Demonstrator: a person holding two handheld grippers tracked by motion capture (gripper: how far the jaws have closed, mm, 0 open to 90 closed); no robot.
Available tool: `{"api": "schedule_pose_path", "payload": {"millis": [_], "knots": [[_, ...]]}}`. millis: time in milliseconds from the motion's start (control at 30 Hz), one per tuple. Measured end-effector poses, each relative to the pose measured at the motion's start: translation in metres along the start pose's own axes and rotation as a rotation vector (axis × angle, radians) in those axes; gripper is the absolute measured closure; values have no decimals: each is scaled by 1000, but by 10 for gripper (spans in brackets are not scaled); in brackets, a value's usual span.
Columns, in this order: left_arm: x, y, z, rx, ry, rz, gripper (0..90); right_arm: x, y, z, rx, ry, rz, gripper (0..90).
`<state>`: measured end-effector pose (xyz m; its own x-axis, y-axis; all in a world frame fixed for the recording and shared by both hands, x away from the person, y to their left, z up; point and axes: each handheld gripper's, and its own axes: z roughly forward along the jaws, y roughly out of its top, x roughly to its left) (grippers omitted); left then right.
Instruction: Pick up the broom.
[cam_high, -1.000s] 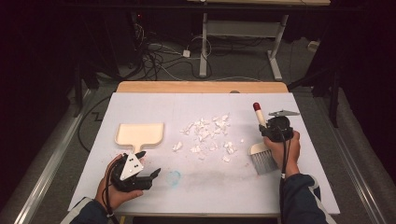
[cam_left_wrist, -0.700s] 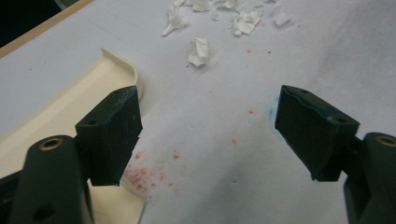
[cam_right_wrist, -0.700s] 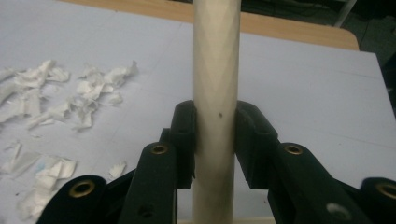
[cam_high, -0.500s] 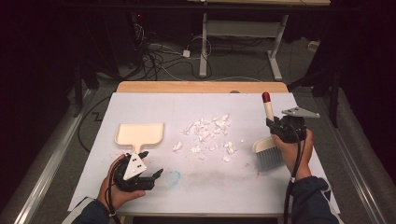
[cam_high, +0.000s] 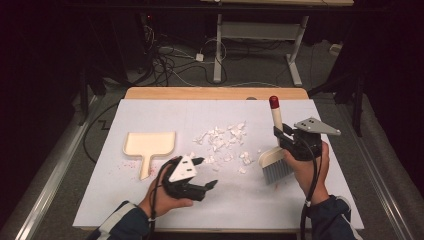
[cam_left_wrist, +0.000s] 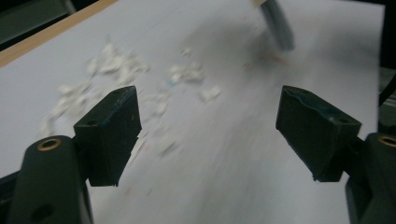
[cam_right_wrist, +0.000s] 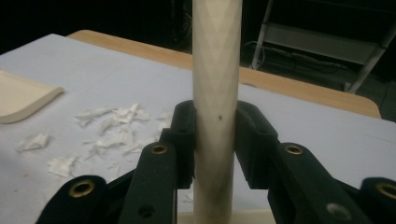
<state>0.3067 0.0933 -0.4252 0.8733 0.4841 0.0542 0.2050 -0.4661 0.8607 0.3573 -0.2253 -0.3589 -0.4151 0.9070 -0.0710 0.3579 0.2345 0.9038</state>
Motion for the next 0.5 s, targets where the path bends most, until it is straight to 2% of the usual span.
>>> {"api": "schedule_pose_path", "payload": {"millis": [67, 100, 133, 167, 200, 233, 333, 367, 433, 500], "knots": [[-8, 13, 13, -19, -39, 12, 214, 5, 1, -2, -11, 7, -4, 714], [-15, 24, 26, -34, -79, 2, 214, 13, 3, -7, -29, 16, -12, 714], [-15, 24, 26, -34, -79, 2, 215, 17, 4, -9, -39, 21, -17, 714], [-21, 33, 37, -43, -104, -7, 221, 21, 5, -11, -51, 22, -21, 713], [-21, 33, 37, -43, -104, -7, 225, 25, 5, -12, -59, 25, -28, 714], [-24, 39, 47, -52, -124, -23, 226, 29, 5, -14, -68, 26, -39, 713], [-25, 45, 55, -79, -135, -56, 247, 38, 5, -17, -84, 40, -44, 713], [-25, 45, 55, -79, -135, -56, 251, 38, 5, -17, -84, 40, -44, 713], [-25, 47, 58, -88, -125, -59, 270, 48, 5, -19, -86, 67, -60, 713], [-24, 48, 62, -101, -124, -43, 298, 56, 5, -19, -91, 80, -74, 713]]}}
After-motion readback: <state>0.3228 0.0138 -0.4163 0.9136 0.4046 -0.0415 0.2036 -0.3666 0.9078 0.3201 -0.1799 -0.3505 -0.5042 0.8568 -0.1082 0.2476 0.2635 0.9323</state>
